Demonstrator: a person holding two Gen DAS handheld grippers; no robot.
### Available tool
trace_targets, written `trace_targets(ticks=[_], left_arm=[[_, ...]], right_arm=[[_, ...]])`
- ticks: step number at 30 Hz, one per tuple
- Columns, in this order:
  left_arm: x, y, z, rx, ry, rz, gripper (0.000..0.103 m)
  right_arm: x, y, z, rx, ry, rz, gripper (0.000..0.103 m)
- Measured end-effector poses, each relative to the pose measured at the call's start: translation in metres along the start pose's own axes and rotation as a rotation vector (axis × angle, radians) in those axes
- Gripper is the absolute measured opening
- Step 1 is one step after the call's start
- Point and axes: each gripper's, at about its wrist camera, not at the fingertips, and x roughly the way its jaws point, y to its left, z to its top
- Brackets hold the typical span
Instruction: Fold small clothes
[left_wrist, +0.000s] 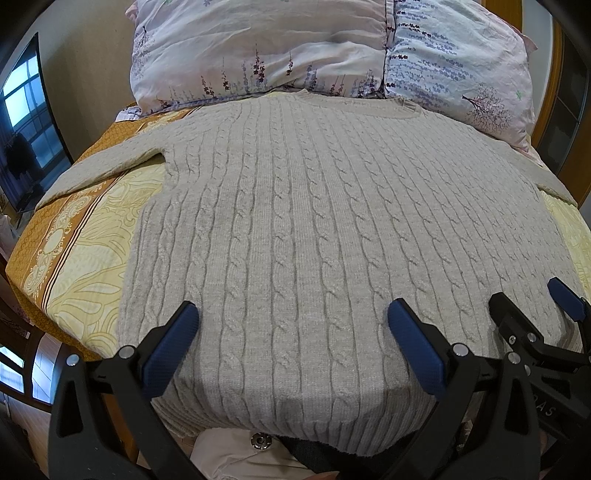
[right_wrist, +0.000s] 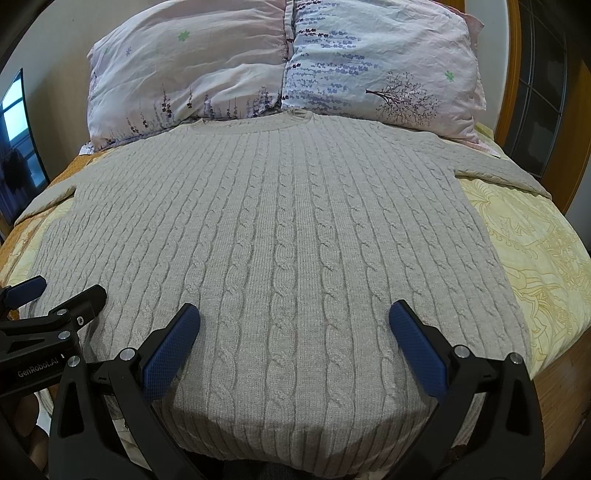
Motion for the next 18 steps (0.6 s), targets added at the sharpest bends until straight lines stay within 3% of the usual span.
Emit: trace_targets(ticks=[18], left_arm=[[-0.0002, 0.0, -0.0001, 0.0, -0.003, 0.0, 0.101]], right_arm=[[-0.0021, -0.0005, 0.0012, 0.001, -0.005, 0.0, 0.102]])
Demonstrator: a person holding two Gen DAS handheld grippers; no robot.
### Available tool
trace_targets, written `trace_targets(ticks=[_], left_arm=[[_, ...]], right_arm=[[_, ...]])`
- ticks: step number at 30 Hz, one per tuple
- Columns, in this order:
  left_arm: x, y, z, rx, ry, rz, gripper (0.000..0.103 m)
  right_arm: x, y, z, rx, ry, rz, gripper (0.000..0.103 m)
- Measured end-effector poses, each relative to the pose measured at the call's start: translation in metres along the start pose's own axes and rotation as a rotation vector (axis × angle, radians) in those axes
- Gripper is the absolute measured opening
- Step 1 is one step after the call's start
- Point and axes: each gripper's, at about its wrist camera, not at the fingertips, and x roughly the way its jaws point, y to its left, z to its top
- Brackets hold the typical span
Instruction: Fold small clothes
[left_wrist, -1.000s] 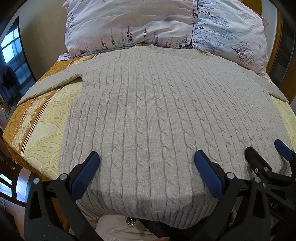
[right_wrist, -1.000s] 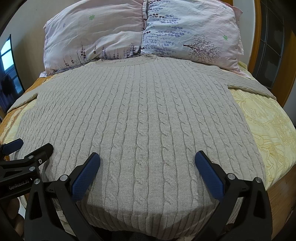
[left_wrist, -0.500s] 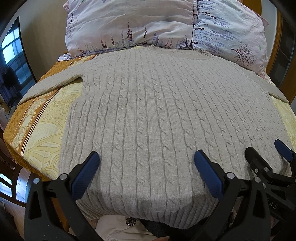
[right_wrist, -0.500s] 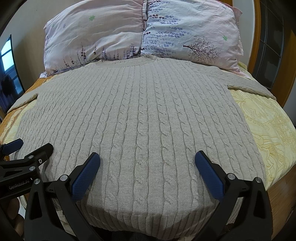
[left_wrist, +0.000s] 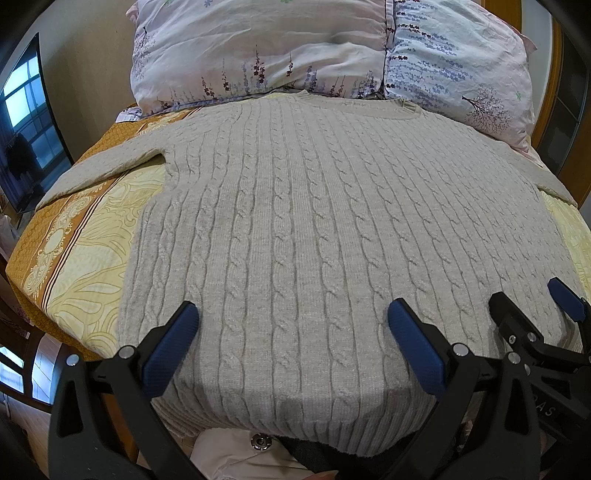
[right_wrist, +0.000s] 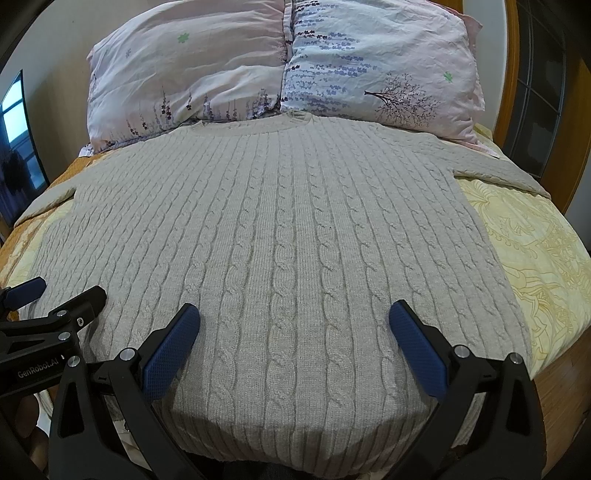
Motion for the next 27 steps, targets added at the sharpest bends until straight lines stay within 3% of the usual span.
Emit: trace_targets(ticks=[27], left_arm=[[-0.0002, -0.0007, -0.0007, 0.001, 0.005, 0.0, 0.101]], right_arm=[[0.0041, 0.0009, 0.0012, -0.02, 0.02, 0.011, 0.102]])
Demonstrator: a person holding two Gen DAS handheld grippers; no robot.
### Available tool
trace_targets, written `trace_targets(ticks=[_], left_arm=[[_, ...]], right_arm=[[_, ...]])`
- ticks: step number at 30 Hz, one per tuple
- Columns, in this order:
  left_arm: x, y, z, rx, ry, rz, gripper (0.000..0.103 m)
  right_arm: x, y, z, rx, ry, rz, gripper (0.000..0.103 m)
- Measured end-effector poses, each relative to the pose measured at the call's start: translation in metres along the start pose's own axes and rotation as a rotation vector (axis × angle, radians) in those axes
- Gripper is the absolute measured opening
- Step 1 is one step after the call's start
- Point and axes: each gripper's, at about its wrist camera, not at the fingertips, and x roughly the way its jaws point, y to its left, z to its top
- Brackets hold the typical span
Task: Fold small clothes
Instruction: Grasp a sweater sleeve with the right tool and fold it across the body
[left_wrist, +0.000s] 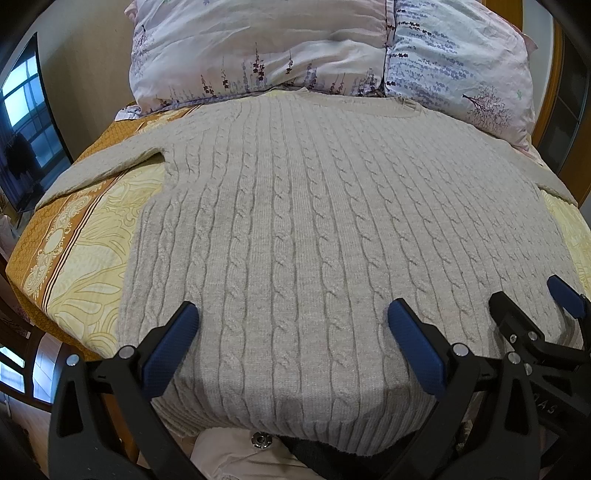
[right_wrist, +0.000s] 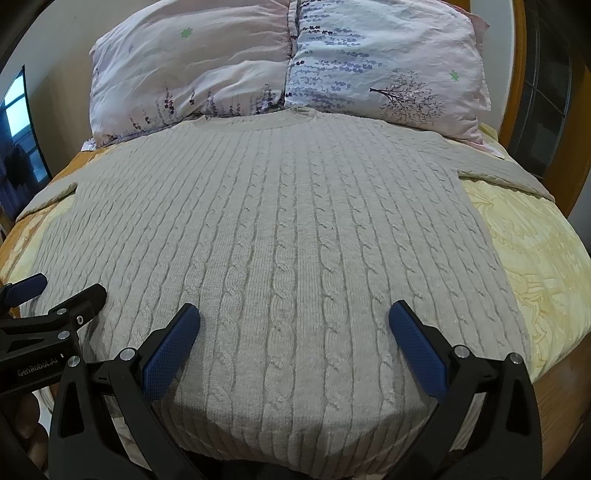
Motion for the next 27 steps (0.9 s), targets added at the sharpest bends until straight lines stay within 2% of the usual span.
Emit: trace_targets(ticks=[12, 17, 20, 23, 25, 27], left_arm=[[0.004, 0.001, 0.004, 0.023, 0.002, -0.009, 0.101], [0.008, 0.0, 0.014, 0.051, -0.021, -0.002, 0.101], [0.011, -0.001, 0.026, 0.074, -0.035, 0.006, 0.101], [0.016, 0.002, 0.042, 0.086, -0.03, -0.037, 0.101], [0.02, 0.005, 0.051, 0.076, -0.022, -0.076, 0.101], [0.024, 0.011, 0.063, 0.062, -0.026, -0.123, 0.101]], right_arm=[[0.002, -0.01, -0.001, -0.062, -0.038, 0.078, 0.102], [0.002, -0.027, 0.013, -0.013, -0.027, 0.144, 0.102], [0.004, -0.058, 0.038, 0.073, -0.037, 0.154, 0.102], [0.007, -0.109, 0.07, 0.189, -0.061, 0.122, 0.101], [0.014, -0.146, 0.088, 0.281, -0.063, 0.098, 0.096], [0.025, -0.185, 0.102, 0.385, -0.056, 0.087, 0.085]])
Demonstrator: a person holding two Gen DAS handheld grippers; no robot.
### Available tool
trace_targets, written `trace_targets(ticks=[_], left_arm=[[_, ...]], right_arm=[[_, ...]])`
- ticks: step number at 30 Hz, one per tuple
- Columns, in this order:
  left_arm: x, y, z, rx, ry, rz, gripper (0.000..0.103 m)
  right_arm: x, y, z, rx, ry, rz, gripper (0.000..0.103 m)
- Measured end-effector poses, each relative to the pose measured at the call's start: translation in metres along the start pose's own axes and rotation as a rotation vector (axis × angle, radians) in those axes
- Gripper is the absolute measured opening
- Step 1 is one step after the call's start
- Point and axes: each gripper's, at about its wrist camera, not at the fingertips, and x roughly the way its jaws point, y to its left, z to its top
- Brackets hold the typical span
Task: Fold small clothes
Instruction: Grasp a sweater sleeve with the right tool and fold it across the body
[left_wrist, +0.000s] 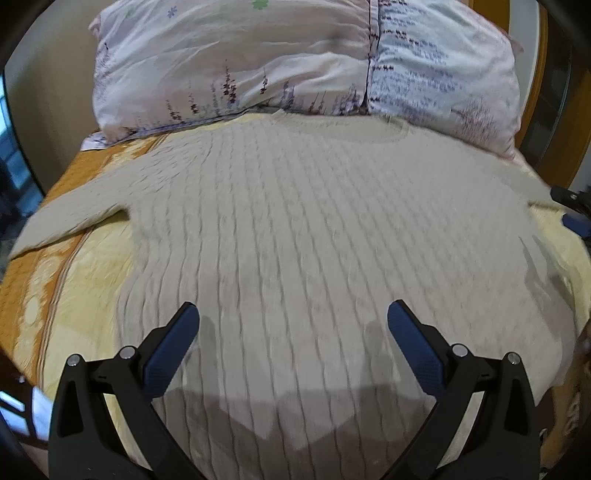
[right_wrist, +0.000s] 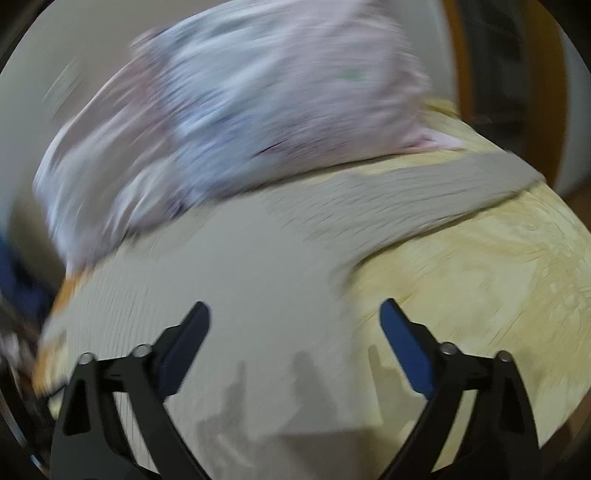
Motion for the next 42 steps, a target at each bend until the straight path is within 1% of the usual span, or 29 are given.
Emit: trace_targets(ticks=[1, 2, 3, 5, 6, 8, 9, 11, 12, 15, 16, 18, 20, 21, 22, 24, 26, 28, 30, 32, 34, 36, 38, 39, 40, 42], left_arm=[[0.0, 0.002, 0.004, 0.0, -0.012, -0.015, 0.101], [0.0, 0.003, 0.008, 0.003, -0.025, -0.023, 0.101], [-0.001, 0.005, 0.013, 0.015, -0.047, -0.03, 0.101], [-0.004, 0.005, 0.02, 0.039, -0.082, -0.037, 0.101], [-0.005, 0.006, 0.026, 0.051, -0.099, -0.044, 0.101], [-0.006, 0.008, 0.035, 0.056, -0.11, -0.064, 0.101], [-0.004, 0.01, 0.041, 0.049, -0.11, -0.086, 0.101], [-0.001, 0.014, 0.047, 0.028, -0.109, -0.124, 0.101], [0.001, 0.017, 0.05, 0.014, -0.11, -0.146, 0.101], [0.005, 0.019, 0.056, -0.005, -0.112, -0.17, 0.101], [0.007, 0.018, 0.059, -0.003, -0.111, -0.166, 0.101], [0.009, 0.017, 0.06, 0.004, -0.114, -0.155, 0.101], [0.013, 0.017, 0.063, 0.008, -0.115, -0.149, 0.101], [0.014, 0.017, 0.064, 0.008, -0.115, -0.153, 0.101], [0.016, 0.017, 0.066, 0.008, -0.11, -0.159, 0.101], [0.021, 0.017, 0.069, 0.011, -0.097, -0.163, 0.101], [0.025, 0.018, 0.071, 0.008, -0.085, -0.162, 0.101], [0.028, 0.021, 0.074, -0.006, -0.08, -0.171, 0.101], [0.028, 0.024, 0.075, -0.022, -0.086, -0.187, 0.101], [0.027, 0.03, 0.076, -0.056, -0.106, -0.232, 0.101], [0.026, 0.038, 0.077, -0.105, -0.131, -0.271, 0.101], [0.026, 0.047, 0.077, -0.157, -0.147, -0.292, 0.101], [0.028, 0.051, 0.08, -0.182, -0.136, -0.297, 0.101], [0.029, 0.053, 0.081, -0.189, -0.128, -0.299, 0.101], [0.031, 0.055, 0.083, -0.197, -0.12, -0.3, 0.101], [0.032, 0.057, 0.084, -0.204, -0.111, -0.303, 0.101]], right_arm=[[0.007, -0.021, 0.014, 0.08, 0.011, -0.011, 0.082], [0.013, -0.039, 0.024, 0.146, 0.025, -0.012, 0.075], [0.021, -0.062, 0.034, 0.242, 0.042, 0.0, 0.068], [0.029, -0.094, 0.043, 0.372, 0.053, 0.027, 0.06], [0.034, -0.107, 0.046, 0.43, 0.055, 0.024, 0.058], [0.043, -0.138, 0.054, 0.546, 0.05, -0.012, 0.055], [0.047, -0.147, 0.056, 0.573, 0.048, -0.019, 0.053], [0.055, -0.157, 0.059, 0.605, 0.052, -0.028, 0.051], [0.059, -0.162, 0.06, 0.622, 0.049, -0.022, 0.047], [0.063, -0.171, 0.066, 0.645, 0.027, -0.016, 0.042], [0.065, -0.176, 0.069, 0.656, 0.017, -0.015, 0.04], [0.066, -0.186, 0.072, 0.675, 0.006, -0.036, 0.032], [0.063, -0.196, 0.075, 0.691, -0.014, -0.051, 0.028], [0.062, -0.201, 0.076, 0.693, -0.027, -0.076, 0.026], [0.063, -0.203, 0.078, 0.691, -0.039, -0.096, 0.024], [0.063, -0.208, 0.079, 0.678, -0.052, -0.124, 0.017], [0.064, -0.209, 0.08, 0.663, -0.053, -0.134, 0.011], [0.063, -0.206, 0.084, 0.635, -0.07, -0.141, 0.01], [0.055, -0.195, 0.091, 0.577, -0.109, -0.151, 0.009], [0.044, -0.176, 0.101, 0.498, -0.158, -0.146, 0.009], [0.031, -0.149, 0.113, 0.41, -0.202, -0.122, 0.009], [0.023, -0.122, 0.119, 0.339, -0.228, -0.082, 0.009], [0.015, -0.079, 0.121, 0.238, -0.242, -0.021, 0.009], [0.015, -0.064, 0.12, 0.204, -0.238, 0.009, 0.009], [0.016, -0.04, 0.117, 0.154, -0.225, 0.06, 0.009], [0.023, 0.005, 0.106, 0.064, -0.183, 0.14, 0.009]])
